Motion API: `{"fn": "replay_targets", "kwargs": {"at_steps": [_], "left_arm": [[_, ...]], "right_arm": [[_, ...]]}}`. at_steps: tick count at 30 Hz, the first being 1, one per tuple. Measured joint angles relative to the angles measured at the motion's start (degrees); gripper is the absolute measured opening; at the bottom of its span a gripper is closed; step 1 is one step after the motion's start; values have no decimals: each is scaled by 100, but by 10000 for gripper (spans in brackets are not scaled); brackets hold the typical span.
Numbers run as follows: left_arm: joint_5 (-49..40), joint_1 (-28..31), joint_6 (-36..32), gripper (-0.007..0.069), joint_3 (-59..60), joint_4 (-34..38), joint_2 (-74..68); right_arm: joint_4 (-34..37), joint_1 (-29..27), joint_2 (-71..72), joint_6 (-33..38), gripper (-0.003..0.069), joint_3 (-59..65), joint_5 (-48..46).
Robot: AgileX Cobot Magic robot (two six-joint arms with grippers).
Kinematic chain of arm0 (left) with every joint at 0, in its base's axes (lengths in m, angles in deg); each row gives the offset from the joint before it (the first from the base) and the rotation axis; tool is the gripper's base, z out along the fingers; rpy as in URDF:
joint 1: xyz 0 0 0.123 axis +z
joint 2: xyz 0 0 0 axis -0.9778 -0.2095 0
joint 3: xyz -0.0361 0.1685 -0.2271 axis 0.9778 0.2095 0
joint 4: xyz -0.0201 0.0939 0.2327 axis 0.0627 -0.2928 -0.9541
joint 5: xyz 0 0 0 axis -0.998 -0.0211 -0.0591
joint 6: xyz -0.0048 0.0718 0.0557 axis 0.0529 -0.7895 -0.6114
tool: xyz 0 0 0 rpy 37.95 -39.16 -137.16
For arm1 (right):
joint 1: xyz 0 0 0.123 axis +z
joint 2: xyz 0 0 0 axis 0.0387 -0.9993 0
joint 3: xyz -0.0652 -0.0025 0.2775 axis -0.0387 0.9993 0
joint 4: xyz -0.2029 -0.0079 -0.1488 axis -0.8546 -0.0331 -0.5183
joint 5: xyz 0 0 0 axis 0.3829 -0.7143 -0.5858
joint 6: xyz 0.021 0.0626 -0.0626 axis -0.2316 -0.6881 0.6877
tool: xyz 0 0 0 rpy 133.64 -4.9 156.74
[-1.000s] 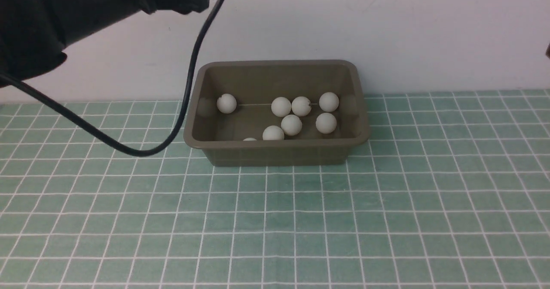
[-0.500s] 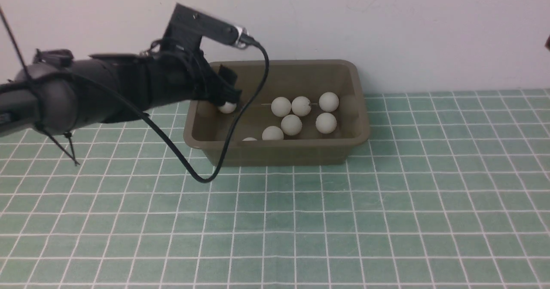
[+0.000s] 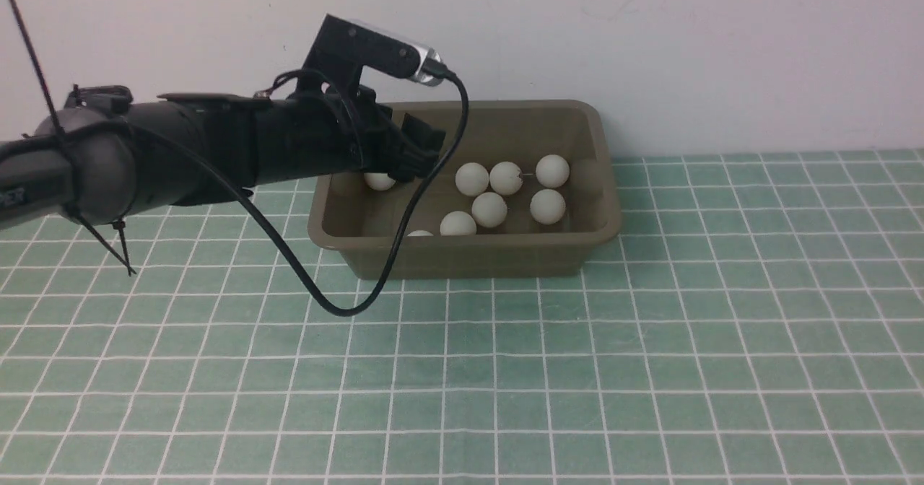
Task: Put the table tennis balls in the box on the green coffee tablecloth.
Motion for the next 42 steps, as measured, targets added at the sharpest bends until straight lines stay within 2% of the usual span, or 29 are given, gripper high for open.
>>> {"fn": "replay_targets", "kwargs": {"at_steps": [5,8,17,30,34,38,42], "left_arm": [[-842,0,-25,492,-10,-35,57],[-1115,-5,-284,492,-10,-79,57],[-1153,16,-817,492,-10,-108,119],[-1170,418,-1040,492,-21,-129,975],[-887,485,-1047,492,-27,-129,1214],[-475,615,-348,492,-27,-563,1527],[-431,793,1511,492,-27,-2274,1952]], "right_arm": [[0,0,0,0,442,0,-4],[0,0,0,-7,442,0,-11],[0,0,0,-7,442,0,-16],[0,0,0,-7,442,0,-20],[0,0,0,-7,442,0,-20],[0,0,0,-7,442,0,-20],[0,0,0,-7,442,2,-20]]}}
